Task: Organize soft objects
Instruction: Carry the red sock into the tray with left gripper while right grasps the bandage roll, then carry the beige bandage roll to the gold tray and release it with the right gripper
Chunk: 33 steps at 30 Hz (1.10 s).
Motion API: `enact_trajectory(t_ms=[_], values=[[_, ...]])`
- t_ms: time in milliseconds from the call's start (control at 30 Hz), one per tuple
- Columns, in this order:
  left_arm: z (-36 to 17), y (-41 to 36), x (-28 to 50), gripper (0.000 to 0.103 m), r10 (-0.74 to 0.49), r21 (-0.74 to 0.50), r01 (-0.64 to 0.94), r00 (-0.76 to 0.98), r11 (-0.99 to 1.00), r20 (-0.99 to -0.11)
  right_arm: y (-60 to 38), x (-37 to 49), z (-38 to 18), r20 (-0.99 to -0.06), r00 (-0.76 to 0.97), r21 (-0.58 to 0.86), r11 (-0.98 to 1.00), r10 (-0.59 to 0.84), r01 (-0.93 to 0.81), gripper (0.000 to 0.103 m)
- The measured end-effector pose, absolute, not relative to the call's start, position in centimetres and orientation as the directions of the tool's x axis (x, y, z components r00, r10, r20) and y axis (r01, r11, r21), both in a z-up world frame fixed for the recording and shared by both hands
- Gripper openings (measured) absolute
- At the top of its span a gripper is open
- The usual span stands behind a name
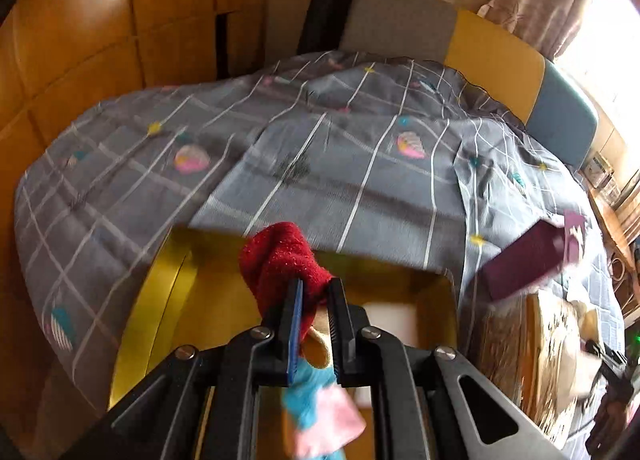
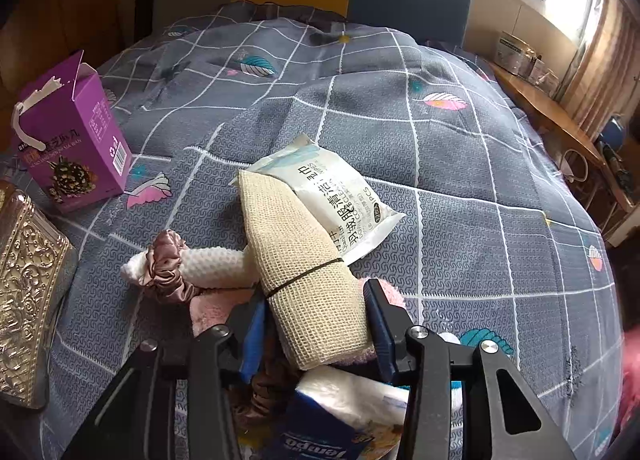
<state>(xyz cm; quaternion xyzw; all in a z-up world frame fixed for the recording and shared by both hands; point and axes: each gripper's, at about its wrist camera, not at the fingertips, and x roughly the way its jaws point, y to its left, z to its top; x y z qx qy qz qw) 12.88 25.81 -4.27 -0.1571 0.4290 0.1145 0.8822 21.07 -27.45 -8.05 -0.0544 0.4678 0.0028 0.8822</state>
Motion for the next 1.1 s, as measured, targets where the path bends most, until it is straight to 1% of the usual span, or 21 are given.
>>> enact_trajectory(t_ms=[67,167,200,267,333,367,433,467,600,767,900,1100], values=[[-4.4,25.0,10.8,0.011,0.04,-0.199,-0.302,0.632,0.932,-0.774,-27.3,20.8,-7.9,-0.826,0.561,-0.096,0.995,-0.057,-0.04,0.045],[-3.8,23.0,8.6,0.011,-0.035,-0.25,-0.217,0.686,0.944,-0.726,-27.1,20.4,-7.9,-0.828,0.555,-0.102,0.995,-0.077,-0.014,0.045],[-3.7,22.1,8.3,0.011,-0.05,-0.248,-0.186,0.697,0.951,-0.715,-27.0,20.3,-7.9,-0.83,0.552,-0.102,0.995,-0.08,-0.009,0.044],[-4.0,20.3,8.1,0.011,-0.088,-0.24,-0.128,0.688,0.962,-0.721,-26.7,20.1,-7.9,-0.832,0.547,-0.111,0.994,-0.092,-0.002,0.044],[-5.0,18.5,8.3,0.014,-0.091,-0.193,-0.08,0.667,0.978,-0.739,-26.4,20.0,-8.0,-0.836,0.538,-0.121,0.993,-0.107,0.009,0.044],[-5.6,18.0,8.4,0.015,-0.078,-0.173,-0.082,0.655,0.982,-0.751,-26.3,20.0,-8.0,-0.837,0.536,-0.127,0.992,-0.115,0.014,0.044],[-7.0,17.2,8.8,0.024,-0.049,-0.129,-0.087,0.614,0.988,-0.788,-26.2,20.2,-8.0,-0.84,0.527,-0.134,0.991,-0.128,0.026,0.044],[-7.9,17.0,8.9,0.024,-0.039,-0.116,-0.094,0.591,0.989,-0.805,-26.2,20.2,-7.8,-0.841,0.524,-0.136,0.99,-0.133,0.032,0.044],[-9.5,17.2,7.7,0.03,-0.053,-0.138,-0.11,0.559,0.984,-0.828,-26.0,20.3,-7.3,-0.841,0.522,-0.136,0.99,-0.141,0.047,0.043],[-9.6,17.6,6.1,0.031,-0.052,-0.141,-0.112,0.571,0.984,-0.819,-25.7,20.5,-5.7,-0.833,0.54,-0.113,0.992,-0.124,0.053,0.043],[-8.7,17.1,4.9,0.034,-0.031,-0.115,-0.104,0.593,0.988,-0.805,-24.9,21.1,-4.2,-0.828,0.553,-0.079,0.996,-0.095,0.053,0.043],[-7.2,16.6,4.0,0.035,-0.037,-0.112,-0.082,0.622,0.99,-0.782,-23.2,22.5,-1.5,-0.819,0.574,0.019,0.998,-0.015,0.053,0.043]])
